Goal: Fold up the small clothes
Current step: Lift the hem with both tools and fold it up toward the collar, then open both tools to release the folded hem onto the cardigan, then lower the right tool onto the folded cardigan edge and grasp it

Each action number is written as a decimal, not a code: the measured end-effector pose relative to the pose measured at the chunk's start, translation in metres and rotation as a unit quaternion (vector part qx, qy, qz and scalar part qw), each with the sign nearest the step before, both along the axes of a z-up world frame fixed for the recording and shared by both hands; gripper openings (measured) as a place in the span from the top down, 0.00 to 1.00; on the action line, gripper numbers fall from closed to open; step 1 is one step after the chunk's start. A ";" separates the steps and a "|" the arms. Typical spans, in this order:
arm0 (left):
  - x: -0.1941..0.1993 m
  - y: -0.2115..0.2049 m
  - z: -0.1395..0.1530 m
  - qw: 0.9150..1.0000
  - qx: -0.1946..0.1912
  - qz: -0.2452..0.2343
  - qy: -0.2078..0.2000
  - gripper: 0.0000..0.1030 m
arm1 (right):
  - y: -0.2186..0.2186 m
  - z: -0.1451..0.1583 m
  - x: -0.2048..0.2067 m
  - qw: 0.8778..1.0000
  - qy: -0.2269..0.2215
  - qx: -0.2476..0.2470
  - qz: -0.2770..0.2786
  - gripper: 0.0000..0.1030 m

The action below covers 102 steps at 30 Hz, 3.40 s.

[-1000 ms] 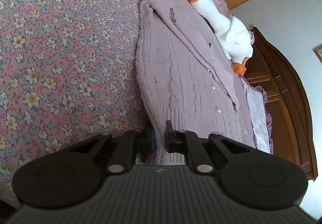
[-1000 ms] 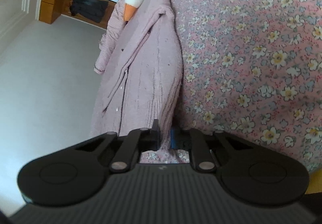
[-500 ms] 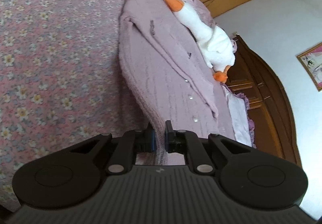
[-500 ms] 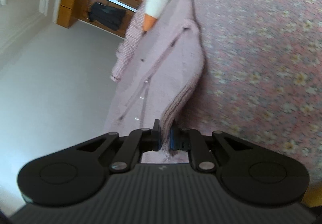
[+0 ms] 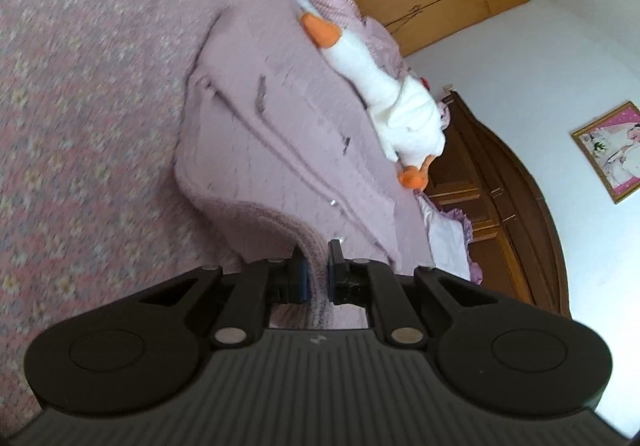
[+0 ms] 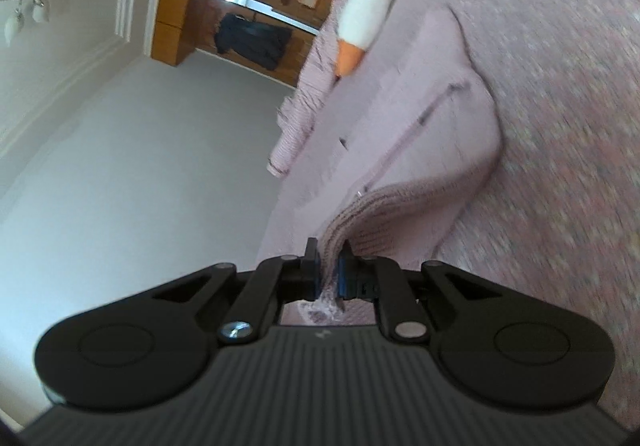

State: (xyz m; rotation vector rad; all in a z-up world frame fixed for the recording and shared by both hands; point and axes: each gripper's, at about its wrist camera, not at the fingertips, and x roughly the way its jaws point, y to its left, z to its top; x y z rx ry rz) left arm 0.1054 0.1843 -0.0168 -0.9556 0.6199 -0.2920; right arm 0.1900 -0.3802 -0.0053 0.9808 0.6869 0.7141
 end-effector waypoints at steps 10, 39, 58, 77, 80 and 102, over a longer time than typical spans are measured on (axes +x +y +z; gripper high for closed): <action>0.028 0.005 0.040 0.998 0.008 0.017 -0.055 0.91 | 0.016 0.026 0.042 0.999 -0.041 0.017 -0.007 0.89; 0.222 0.048 0.049 0.995 0.033 0.041 -0.083 0.91 | 0.031 0.023 0.230 0.995 -0.082 0.032 -0.053 0.89; 0.271 0.065 -0.025 0.991 0.088 0.100 -0.023 0.89 | 0.043 -0.040 0.252 0.996 -0.030 -0.061 -0.064 0.86; 0.275 -0.059 0.009 0.938 0.317 -0.117 -0.070 0.38 | 0.081 0.018 0.218 0.967 -0.171 -0.186 0.007 0.56; 0.287 -0.075 -0.005 0.924 0.357 -0.131 -0.032 0.38 | 0.119 0.016 0.213 0.948 -0.183 -0.250 0.074 0.71; 0.293 -0.008 0.004 0.919 0.392 0.048 -0.016 0.30 | 0.132 -0.004 0.207 0.947 -0.143 -0.272 0.090 0.73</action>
